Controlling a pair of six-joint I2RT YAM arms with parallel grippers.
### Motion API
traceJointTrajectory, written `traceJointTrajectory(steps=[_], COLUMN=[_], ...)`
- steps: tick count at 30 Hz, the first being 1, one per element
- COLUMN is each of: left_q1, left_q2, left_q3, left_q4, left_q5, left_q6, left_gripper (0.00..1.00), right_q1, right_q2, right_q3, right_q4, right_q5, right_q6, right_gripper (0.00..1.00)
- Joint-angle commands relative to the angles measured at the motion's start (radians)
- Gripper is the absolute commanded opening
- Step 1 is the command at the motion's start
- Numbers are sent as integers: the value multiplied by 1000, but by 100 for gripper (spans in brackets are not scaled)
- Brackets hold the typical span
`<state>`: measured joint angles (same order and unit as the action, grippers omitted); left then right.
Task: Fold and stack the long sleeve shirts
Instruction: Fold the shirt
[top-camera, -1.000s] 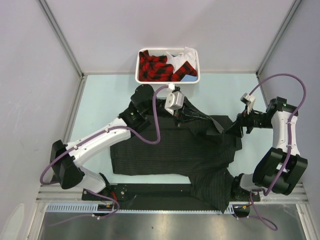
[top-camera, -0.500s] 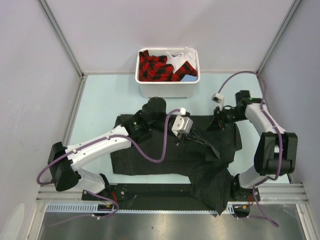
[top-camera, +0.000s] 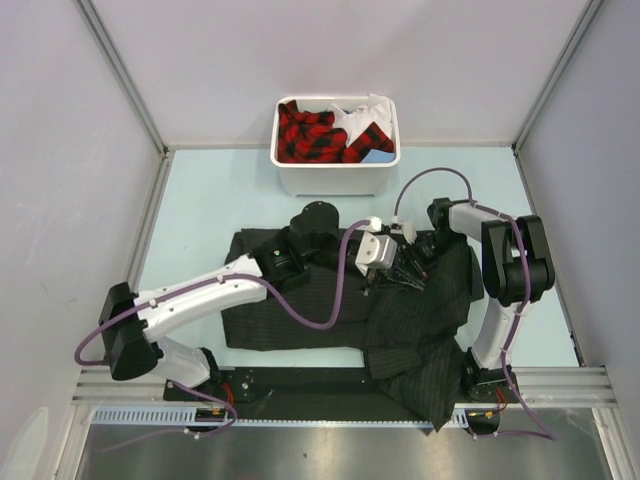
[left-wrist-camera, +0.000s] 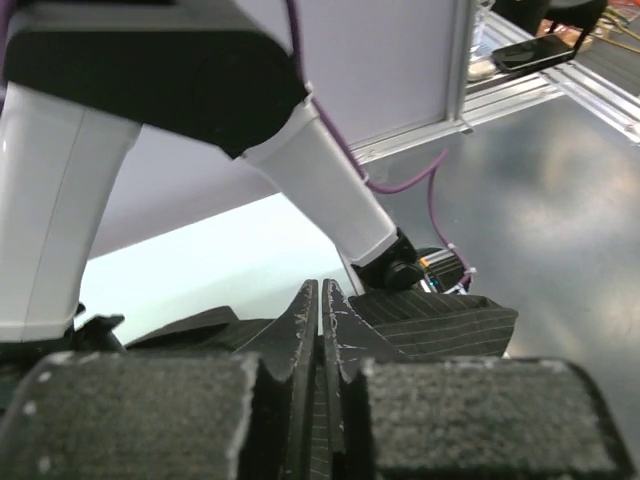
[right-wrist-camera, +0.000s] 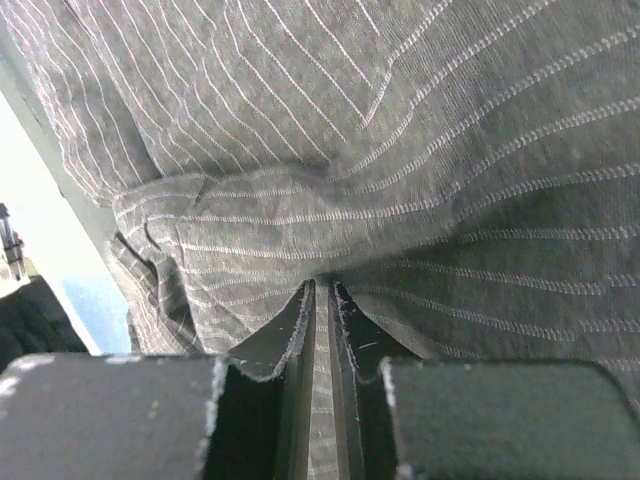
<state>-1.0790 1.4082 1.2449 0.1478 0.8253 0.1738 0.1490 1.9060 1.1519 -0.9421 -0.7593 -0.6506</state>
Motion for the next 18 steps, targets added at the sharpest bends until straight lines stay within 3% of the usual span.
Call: traceJointTrajectory(steps=[1,4,5,8,11,12,15,18], left_q1=[2,4,4,36,138,172,272,306], left_q2=[-3,-101,-154,-213,-186,-110,33,170], left_q3=[18,-106,-149,-335,-439,-435,-348,-346], left_q4=[-15,-112,-123,-62,93,111,114,271], left_q5=[-28,-60,-80,-178,-245,-245,-190,-201], left_q6=[7,114,136,129,-75,-241,-504,-727], left_gripper=[9,25,35,44,46,46,42,40], right_q1=[-41,-72,-80,-68,-23,4,32,31], right_q2=[-38,-108,-151,-218,-220,-200,-161,-118], right_q3=[72,127,140,140,134,135,109,80], right_q4=[-105,-149,-144,-77,11,17,75,100], right_q5=[52,17,8,-24,-6,-5,28,100], right_q6=[-67,-70,-64,-15,113,129,189,219], right_gripper=[18,28,30,32,32,31,28,25])
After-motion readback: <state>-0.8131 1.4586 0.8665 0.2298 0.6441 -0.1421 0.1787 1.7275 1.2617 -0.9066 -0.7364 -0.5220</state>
